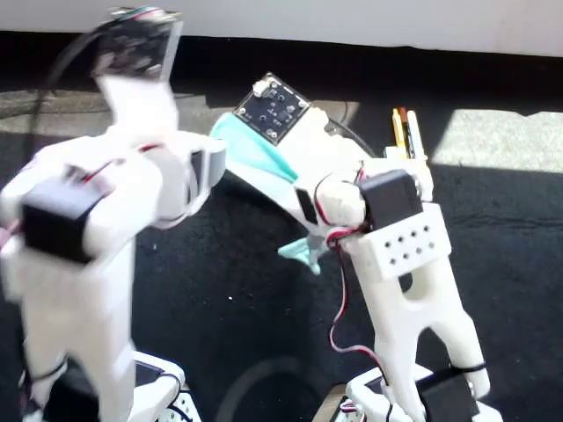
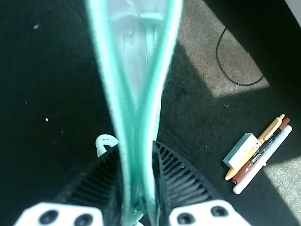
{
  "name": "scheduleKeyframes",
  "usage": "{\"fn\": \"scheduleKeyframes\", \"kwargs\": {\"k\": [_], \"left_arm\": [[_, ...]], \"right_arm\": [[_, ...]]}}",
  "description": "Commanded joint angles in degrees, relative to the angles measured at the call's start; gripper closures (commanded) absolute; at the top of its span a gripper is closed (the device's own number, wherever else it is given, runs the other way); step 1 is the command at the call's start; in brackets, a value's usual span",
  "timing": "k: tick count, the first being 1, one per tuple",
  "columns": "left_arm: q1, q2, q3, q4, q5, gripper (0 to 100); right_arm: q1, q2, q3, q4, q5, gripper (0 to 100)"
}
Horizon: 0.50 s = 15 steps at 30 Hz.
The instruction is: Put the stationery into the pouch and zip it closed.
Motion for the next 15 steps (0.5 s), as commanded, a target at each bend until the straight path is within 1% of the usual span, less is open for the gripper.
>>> {"fn": "scheduleKeyframes", "kwargs": {"k": [1,4,7,11,15], "left_arm": [[-3.5,-5.5,-1.5,0.2,-0.2,80],[-7.2,-8.1,-1.5,0.1,-0.2,80],[-10.1,-8.2,-1.5,0.1,-0.2,80],[-10.4,-5.5,-1.5,0.1,-0.1,80],[-10.8,-0.9,-1.6,0.1,0.1,80]], "right_arm": [[0.7,1.2,-8.4,5.5,3.2,99.3],[0.6,2.9,-11.8,9.1,3.9,99.3],[0.0,2.2,-12.5,9.3,4.0,99.3],[-6.6,0.6,-12.1,9.5,3.3,99.3],[-12.3,0.6,-12.1,9.5,-1.4,99.3]]}}
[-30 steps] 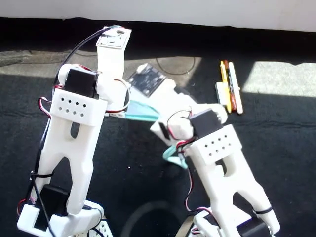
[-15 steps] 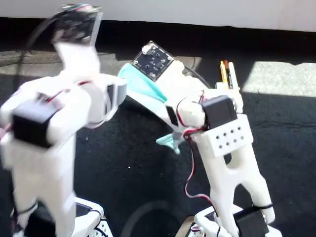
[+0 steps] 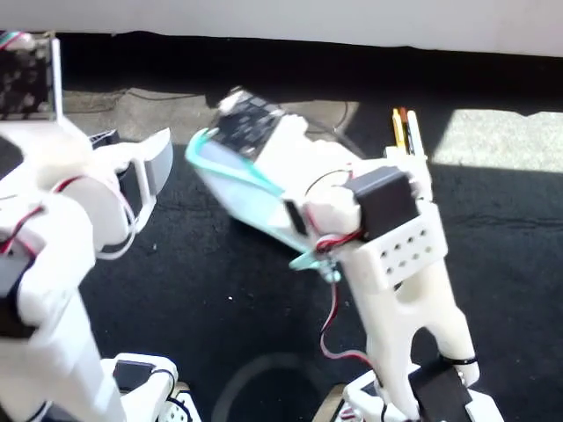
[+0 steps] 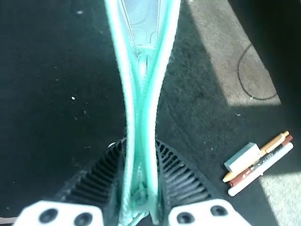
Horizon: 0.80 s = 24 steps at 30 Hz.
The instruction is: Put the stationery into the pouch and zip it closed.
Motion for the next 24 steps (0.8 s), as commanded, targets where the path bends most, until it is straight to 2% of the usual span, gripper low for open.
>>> {"fn": "scheduleKeyframes", "kwargs": {"k": [1,7,18,24], "left_arm": [[-1.7,3.4,-1.6,0.1,0.1,80],[-4.7,6.8,-1.7,-1.3,0.0,80],[-2.5,18.2,-2.2,-5.0,0.0,80],[0.6,24.7,-13.1,-5.6,0.0,80]], "right_arm": [[-3.6,-2.2,-2.5,0.7,-3.2,99.3],[-0.6,-1.9,7.0,-0.3,-3.1,99.3],[6.9,-2.0,23.4,-17.4,-3.1,99.3],[7.5,-2.6,26.5,-18.2,-3.1,99.3]]}}
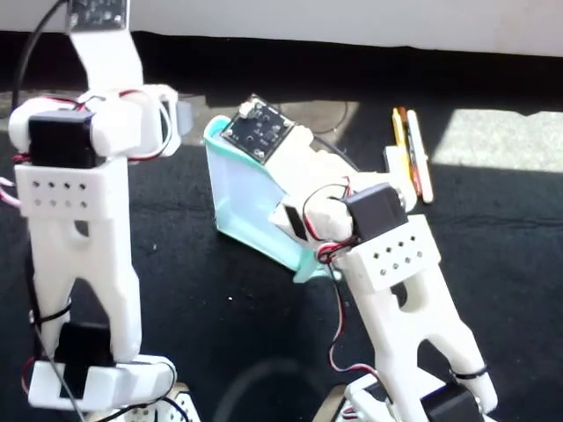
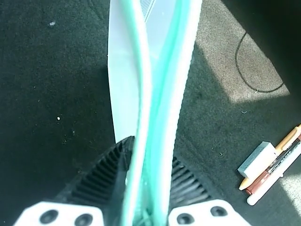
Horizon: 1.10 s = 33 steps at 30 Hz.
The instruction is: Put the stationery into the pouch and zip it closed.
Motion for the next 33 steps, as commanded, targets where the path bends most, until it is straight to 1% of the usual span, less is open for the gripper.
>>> {"fn": "scheduleKeyframes", "kwargs": {"k": [1,3,6,11,19,26,33], "left_arm": [[1.6,2.8,-9.4,-1.2,0.0,80],[2.5,5.2,-14.5,0.2,-0.1,80],[4.8,8.1,-19.2,5.6,-3.3,80],[6.4,8.6,-16.5,5.5,-4.9,80],[7.7,8.7,-8.0,5.5,-11.7,80],[7.5,7.7,-8.1,5.5,-11.9,80],[7.2,0.8,-8.6,5.5,-11.8,80]], "right_arm": [[0.8,0.0,2.2,-0.1,0.0,99.3],[0.8,0.0,2.0,-0.1,-0.2,99.3],[0.8,0.0,2.0,-0.1,-0.2,99.3],[0.8,0.0,2.2,-0.1,0.0,99.3],[0.9,0.0,2.4,-0.1,0.0,99.3],[1.1,0.5,2.4,-0.1,0.0,99.3],[1.1,0.6,2.4,-0.2,0.0,99.3]]}}
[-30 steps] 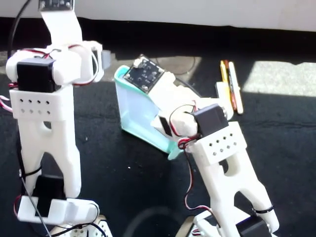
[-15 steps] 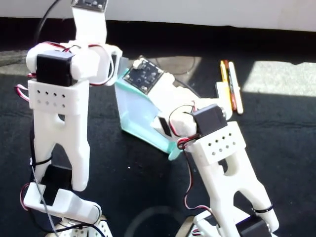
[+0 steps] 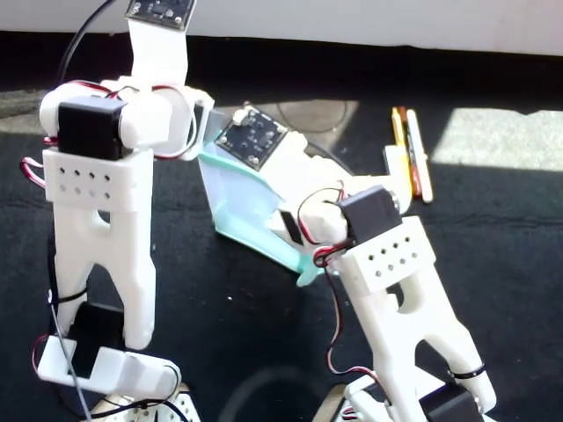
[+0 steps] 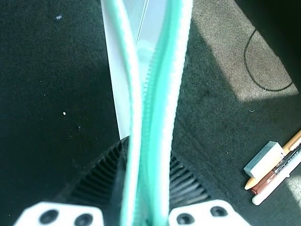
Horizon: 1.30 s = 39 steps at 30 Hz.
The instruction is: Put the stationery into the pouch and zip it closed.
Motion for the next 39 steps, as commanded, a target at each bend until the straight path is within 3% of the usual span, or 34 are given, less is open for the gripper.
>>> {"fn": "scheduleKeyframes", "kwargs": {"k": [1,15,22,39], "left_arm": [[0.4,-4.4,0.2,0.7,-0.7,80],[0.0,-11.6,10.9,0.4,-5.6,80],[-1.1,-11.6,10.9,-5.2,-5.7,80],[-1.1,-4.8,10.9,-0.6,-9.8,80]], "right_arm": [[1.1,0.6,1.2,-0.3,0.0,99.3],[1.0,0.5,1.2,-0.3,0.0,99.3],[-1.1,0.0,1.2,1.6,0.0,99.3],[-1.6,0.0,1.2,1.7,0.0,99.3]]}}
